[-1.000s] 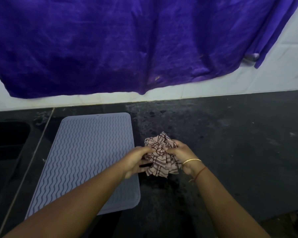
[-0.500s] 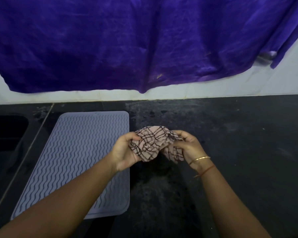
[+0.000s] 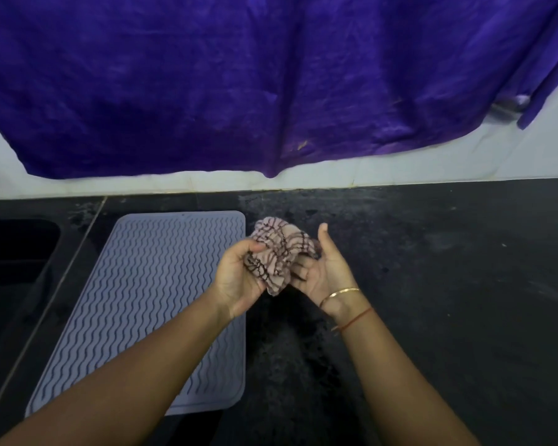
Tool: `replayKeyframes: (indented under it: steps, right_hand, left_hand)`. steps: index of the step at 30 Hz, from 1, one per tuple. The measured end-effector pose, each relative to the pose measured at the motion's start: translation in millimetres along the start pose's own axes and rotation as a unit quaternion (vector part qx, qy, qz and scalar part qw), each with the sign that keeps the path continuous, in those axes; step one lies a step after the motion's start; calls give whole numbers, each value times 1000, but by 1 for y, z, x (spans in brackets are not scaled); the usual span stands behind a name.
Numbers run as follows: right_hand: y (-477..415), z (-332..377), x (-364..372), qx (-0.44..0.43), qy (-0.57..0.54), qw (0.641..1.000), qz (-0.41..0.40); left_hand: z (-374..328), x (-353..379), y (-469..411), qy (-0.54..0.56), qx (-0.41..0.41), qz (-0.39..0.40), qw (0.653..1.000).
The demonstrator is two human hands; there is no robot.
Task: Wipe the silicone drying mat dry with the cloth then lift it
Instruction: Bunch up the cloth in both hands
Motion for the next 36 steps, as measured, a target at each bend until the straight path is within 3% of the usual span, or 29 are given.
replayKeyframes:
  steps: [2, 5, 11, 16, 18, 20, 23, 25, 27, 29, 33, 36]
  right_hand:
    - [-5, 7, 2, -47, -33, 997, -52]
    - [-8, 15, -3, -94, 38, 990, -97]
    - [-2, 26, -15, -161, 122, 979, -24]
    - [4, 30, -27, -115, 197, 973, 43]
    - [4, 30, -27, -82, 253, 964, 16]
    - [3, 30, -25, -71, 374, 923, -58]
    - [3, 37, -21, -75, 546, 822, -141]
    - [4, 42, -22, -93, 614, 765, -170]
    - [7, 45, -25, -111, 637, 739, -188]
    - [10, 45, -31, -114, 609, 763, -181]
    - [16, 33, -35, -55, 425, 899, -92]
    - [14, 19, -37, -2, 333, 941, -59]
  left_hand:
    - [6, -7, 1, -58, 5, -18, 998]
    - [5, -13, 3, -181, 32, -23, 983]
    - [-6, -17, -8, -185, 13, -56, 981]
    - [-7, -18, -15, -221, 48, -47, 973]
    - [-4, -14, -17, -277, 80, -37, 957]
    - [0, -10, -19, -383, 110, -54, 915]
    - [5, -10, -21, -553, 153, -68, 816]
    - [7, -14, -20, -630, 187, -73, 750]
    - [5, -18, -19, -660, 222, -78, 714]
    - [3, -21, -19, -663, 223, -59, 712]
    - [9, -22, -17, -638, 163, -34, 752]
    - [20, -31, -17, -620, 138, -57, 770]
Point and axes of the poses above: each hand's wrist, its own y-axis away from the middle knuckle, its own x-axis out of the palm, z = x × y, the point moved 1 cm from there along -y, towards the middle knuckle, and after that the axes turned 11 degrees about y, right-handed, at the moved point
